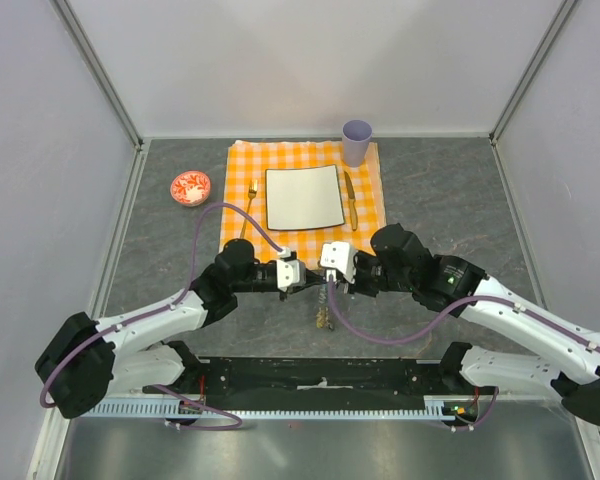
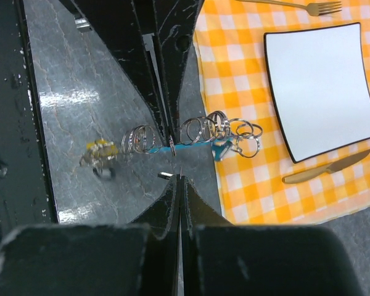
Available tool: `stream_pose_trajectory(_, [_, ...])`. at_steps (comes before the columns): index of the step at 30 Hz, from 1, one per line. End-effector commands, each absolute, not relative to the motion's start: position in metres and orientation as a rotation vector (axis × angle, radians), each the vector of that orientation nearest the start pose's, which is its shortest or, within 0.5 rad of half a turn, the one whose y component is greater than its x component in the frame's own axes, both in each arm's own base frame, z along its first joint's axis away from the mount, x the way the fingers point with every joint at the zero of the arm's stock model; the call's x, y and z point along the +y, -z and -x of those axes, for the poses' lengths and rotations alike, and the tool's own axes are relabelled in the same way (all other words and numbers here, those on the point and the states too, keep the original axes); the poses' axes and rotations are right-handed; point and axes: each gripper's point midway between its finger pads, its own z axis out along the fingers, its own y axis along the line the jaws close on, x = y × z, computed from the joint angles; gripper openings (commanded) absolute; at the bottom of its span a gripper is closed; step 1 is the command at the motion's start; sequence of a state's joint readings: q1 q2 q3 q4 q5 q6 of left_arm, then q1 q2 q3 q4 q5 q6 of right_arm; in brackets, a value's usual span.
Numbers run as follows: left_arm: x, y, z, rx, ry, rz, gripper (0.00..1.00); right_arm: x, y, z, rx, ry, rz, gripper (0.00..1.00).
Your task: Put the keys on the keyring
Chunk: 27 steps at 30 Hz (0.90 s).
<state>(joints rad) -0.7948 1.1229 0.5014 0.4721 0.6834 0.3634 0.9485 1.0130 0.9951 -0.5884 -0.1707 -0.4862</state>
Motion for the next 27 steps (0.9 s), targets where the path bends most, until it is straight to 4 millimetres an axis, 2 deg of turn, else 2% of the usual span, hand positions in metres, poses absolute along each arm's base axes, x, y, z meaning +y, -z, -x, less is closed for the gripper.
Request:
stream_pose_trajectory(1, [-0.325, -0.216, -0.175, 1.0, 0.873, -1.383, 0.02, 0.267, -0.218, -0.166, 1.541, -0.498, 1.572, 0.0])
stream_pose_trajectory(14, [-0.329, -0.203, -0.172, 1.016, 0.897, -1.447, 0.02, 0.27, -0.197, -0.168, 1.56, -0.491, 1.6, 0.0])
stream_pose_trajectory(20, [-0.331, -0.195, -0.172, 1.034, 0.883, -1.489, 0.02, 0.27, -0.2, -0.172, 1.552, -0.457, 1.581, 0.0])
stream_pose_trajectory(27, [-0.331, -0.19, -0.175, 1.033, 0.798, -1.509, 0.02, 0.276, -0.199, -0.167, 1.53, -0.485, 1.593, 0.0])
